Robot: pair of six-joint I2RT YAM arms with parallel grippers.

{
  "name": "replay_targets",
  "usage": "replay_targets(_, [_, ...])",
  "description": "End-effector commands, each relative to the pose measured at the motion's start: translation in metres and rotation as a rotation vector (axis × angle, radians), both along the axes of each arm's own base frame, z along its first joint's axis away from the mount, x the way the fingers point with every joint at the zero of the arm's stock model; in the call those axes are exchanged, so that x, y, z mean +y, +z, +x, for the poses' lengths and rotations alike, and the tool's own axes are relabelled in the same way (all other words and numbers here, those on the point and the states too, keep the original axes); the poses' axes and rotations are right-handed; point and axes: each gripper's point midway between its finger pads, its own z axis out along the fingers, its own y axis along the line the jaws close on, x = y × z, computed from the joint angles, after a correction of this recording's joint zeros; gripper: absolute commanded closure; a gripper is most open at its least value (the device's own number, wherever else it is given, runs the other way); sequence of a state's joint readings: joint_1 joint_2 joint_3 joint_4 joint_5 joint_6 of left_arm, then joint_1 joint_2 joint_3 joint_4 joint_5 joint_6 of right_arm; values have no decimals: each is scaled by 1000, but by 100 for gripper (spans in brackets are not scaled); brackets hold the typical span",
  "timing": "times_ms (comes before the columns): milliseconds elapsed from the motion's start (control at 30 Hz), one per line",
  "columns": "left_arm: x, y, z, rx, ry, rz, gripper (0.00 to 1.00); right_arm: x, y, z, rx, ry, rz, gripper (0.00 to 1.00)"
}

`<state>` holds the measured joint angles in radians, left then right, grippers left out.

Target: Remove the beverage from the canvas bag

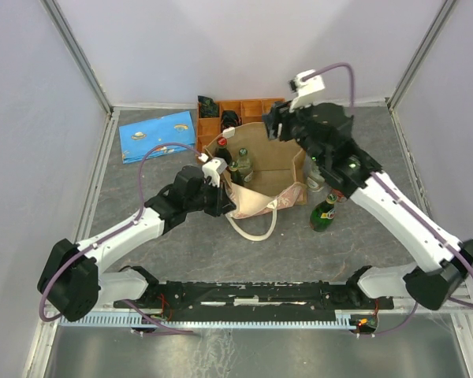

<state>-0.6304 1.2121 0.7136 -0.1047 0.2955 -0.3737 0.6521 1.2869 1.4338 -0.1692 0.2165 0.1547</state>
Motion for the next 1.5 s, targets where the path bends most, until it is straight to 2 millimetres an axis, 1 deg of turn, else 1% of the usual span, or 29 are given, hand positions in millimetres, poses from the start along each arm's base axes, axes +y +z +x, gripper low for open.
replay_targets(0, [9,-15,-16,90,25,23,97,48,-60,-7,136,137,-108,35])
replay_targets(100, [11,-17,-17,94,34,24,97,69,-82,-11,162,176,-136,33])
replay_targets(233, [12,-17,-19,98,44,18,97,90,-103,-13,190,206,-156,30])
replay_targets(467, [14,-18,-19,100,53,27,97,116,-139,-20,262,251,-162,30])
replay_targets(533, [15,-19,-20,104,54,30,97,120,-147,-20,272,253,-169,30])
replay_targets(867, [15,-21,-20,110,50,36,97,131,-183,-11,326,241,-202,31])
replay_targets(1133, [15,-22,-21,113,50,37,97,134,-202,-2,341,207,-224,32])
replay_targets(1467, [15,-24,-20,115,47,44,97,138,-224,3,374,195,-240,36])
